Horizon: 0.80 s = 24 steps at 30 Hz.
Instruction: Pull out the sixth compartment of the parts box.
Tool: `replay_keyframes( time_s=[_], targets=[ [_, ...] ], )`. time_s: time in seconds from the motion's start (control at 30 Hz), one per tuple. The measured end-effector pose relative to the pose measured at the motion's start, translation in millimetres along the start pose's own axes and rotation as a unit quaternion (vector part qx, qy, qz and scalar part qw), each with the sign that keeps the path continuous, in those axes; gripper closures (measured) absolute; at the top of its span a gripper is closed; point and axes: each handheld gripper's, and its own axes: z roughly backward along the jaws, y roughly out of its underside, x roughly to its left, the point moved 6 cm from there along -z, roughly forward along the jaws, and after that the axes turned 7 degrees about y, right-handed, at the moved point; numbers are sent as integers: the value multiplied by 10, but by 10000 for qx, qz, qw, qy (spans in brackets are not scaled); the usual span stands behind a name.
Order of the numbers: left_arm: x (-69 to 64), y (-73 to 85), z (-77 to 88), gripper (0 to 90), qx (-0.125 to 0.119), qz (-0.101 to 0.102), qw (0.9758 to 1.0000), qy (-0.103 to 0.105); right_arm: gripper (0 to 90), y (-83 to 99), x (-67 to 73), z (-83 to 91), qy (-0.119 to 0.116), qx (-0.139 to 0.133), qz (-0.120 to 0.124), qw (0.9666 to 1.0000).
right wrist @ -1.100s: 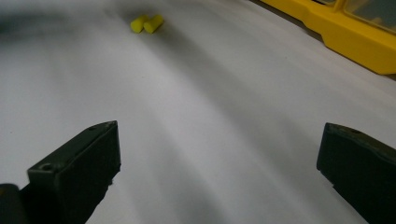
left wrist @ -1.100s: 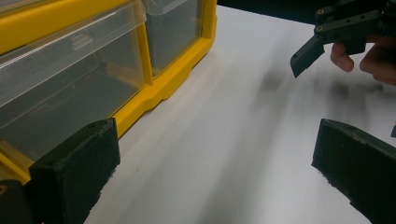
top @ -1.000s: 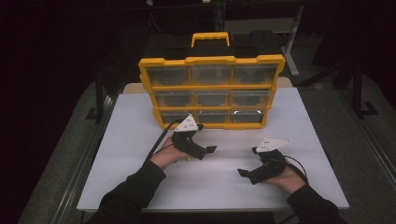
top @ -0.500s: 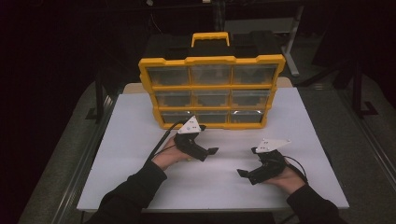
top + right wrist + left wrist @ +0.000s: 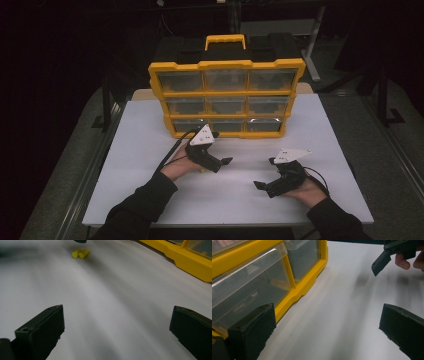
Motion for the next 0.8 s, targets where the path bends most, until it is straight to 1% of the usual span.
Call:
replay_keyframes(
  time_s=[0.03, 0.1, 0.13, 0.17, 0.2, 0.47, 0.6, 0.67, 0.8],
  targets=[
    [0, 0, 0, 1, 0, 0, 10000, 0, 0, 0, 0, 0, 0, 0, 0, 10000],
    [0, 0, 1, 1, 20, -68, 10000, -38, 0, 1, 1, 3, 5, -2, -1, 10000],
    [-2, 7, -2, 1, 58, -138, 9999, -80, 0, 4, 1, 3, 5, 3, 10, 10000],
    [-2, 7, -2, 1, 58, -138, 9999, -80, 0, 4, 1, 3, 5, 3, 10, 10000],
    [-6, 14, -8, 1, 103, -221, 9996, -109, 0, 4, 6, 3, 1, 3, 14, 10000],
    [-6, 11, -6, 1, 133, -348, 9991, -202, 0, 3, 10, -1, -2, 0, 15, 10000],
    [-10, 8, -6, 1, 129, -378, 9990, -202, 0, 3, 9, 2, -2, -1, 10, 10000],
    [-14, 15, -13, 1, 179, -455, 9985, -248, 0, 3, 8, 0, -4, -2, 7, 10000],
    [-15, 13, -14, 1, 194, -489, 9982, -277, 0, 4, 6, -1, -5, -1, 7, 10000]
  ],
)
